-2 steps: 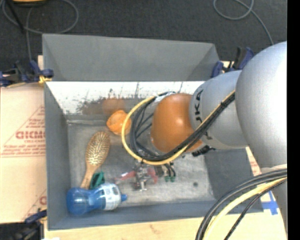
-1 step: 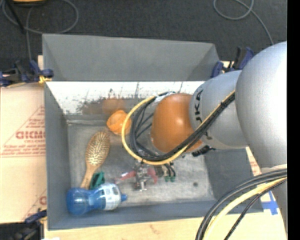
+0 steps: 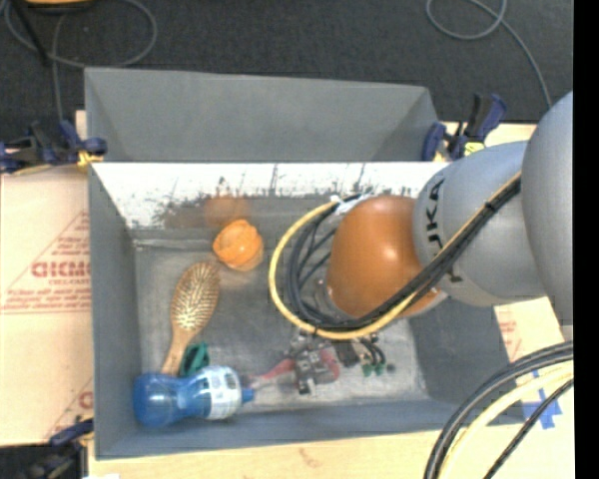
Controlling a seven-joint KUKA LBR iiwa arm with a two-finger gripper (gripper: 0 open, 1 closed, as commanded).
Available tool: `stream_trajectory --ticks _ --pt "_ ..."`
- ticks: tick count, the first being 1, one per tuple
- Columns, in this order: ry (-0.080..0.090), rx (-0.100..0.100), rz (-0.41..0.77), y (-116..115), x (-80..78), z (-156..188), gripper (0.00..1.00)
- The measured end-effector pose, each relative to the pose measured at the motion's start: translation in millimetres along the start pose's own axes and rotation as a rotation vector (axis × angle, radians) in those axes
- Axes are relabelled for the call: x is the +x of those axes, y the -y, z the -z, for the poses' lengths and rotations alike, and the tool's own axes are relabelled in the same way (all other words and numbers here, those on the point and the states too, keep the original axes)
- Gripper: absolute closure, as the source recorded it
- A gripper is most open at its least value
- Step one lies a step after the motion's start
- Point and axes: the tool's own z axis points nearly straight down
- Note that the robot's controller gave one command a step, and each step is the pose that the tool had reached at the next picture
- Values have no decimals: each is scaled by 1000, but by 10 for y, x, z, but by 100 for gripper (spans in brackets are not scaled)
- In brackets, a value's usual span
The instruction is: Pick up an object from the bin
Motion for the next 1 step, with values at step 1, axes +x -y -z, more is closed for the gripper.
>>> stream_trajectory --ticks 1 --pt "5 1 -134 29 275 770 100"
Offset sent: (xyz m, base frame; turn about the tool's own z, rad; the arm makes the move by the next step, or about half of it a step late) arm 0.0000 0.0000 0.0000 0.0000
